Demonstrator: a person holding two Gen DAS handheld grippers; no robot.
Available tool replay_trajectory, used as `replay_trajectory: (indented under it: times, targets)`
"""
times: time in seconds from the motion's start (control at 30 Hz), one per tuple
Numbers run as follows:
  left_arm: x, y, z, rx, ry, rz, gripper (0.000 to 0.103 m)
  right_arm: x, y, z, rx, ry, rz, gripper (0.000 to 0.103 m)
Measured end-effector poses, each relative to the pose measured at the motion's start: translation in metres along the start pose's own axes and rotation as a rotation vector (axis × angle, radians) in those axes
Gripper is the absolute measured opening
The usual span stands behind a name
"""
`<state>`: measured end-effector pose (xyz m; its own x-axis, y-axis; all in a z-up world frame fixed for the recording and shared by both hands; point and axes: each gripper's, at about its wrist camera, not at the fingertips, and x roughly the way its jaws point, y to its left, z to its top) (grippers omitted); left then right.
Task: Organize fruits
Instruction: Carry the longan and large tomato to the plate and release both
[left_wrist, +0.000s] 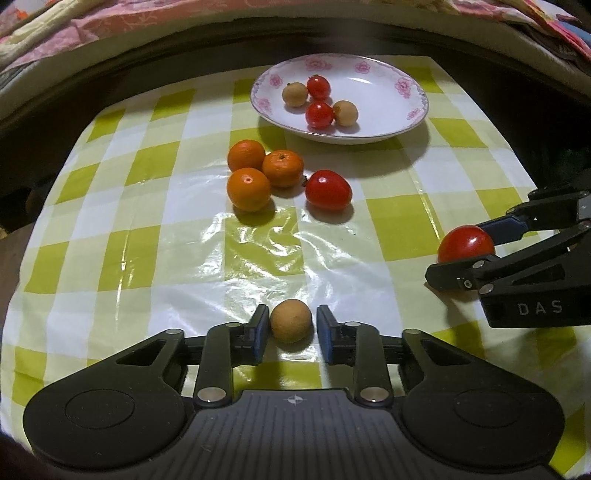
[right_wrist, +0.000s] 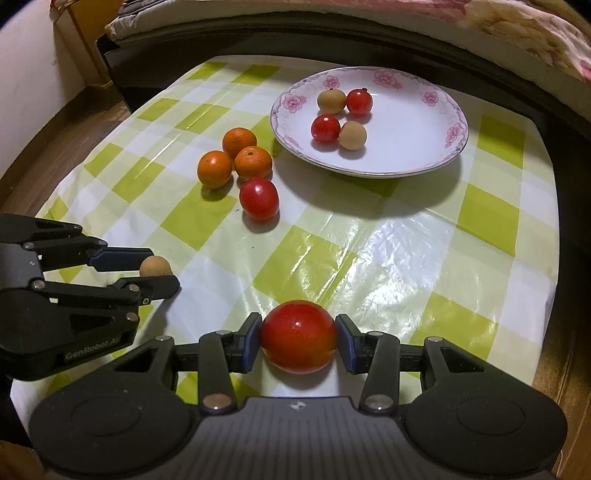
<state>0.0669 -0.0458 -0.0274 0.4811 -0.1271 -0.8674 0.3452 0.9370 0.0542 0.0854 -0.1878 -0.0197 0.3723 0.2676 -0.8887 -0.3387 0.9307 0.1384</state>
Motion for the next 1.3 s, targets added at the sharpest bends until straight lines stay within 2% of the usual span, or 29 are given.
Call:
replay_trajectory:
  times: [0.17,0.33,0.77,1.3]
  targets:
    - [-0.003,-0.003,0.001,0.001,0.012,-0.014,0.031,-0.002,0.0,0.0,0.004,-0.002,0.017,0.049]
    - [-0.009,-0.004,0.013,-0.018,-0.016,-0.039,0.031,-0.007,-0.002,0.004,0.02,-0.022,0.025,0.049]
    - [-0.001,-0.005,0.061,-0.063,-0.066,-0.074,0.031,-0.016,-0.021,0.031,0.085,-0.081,0.022,0.049]
    - [0.029,0.003,0.122,-0.138,-0.106,-0.092,0.031,-0.002,-0.059,0.083,0.161,-0.137,-0.03,0.049]
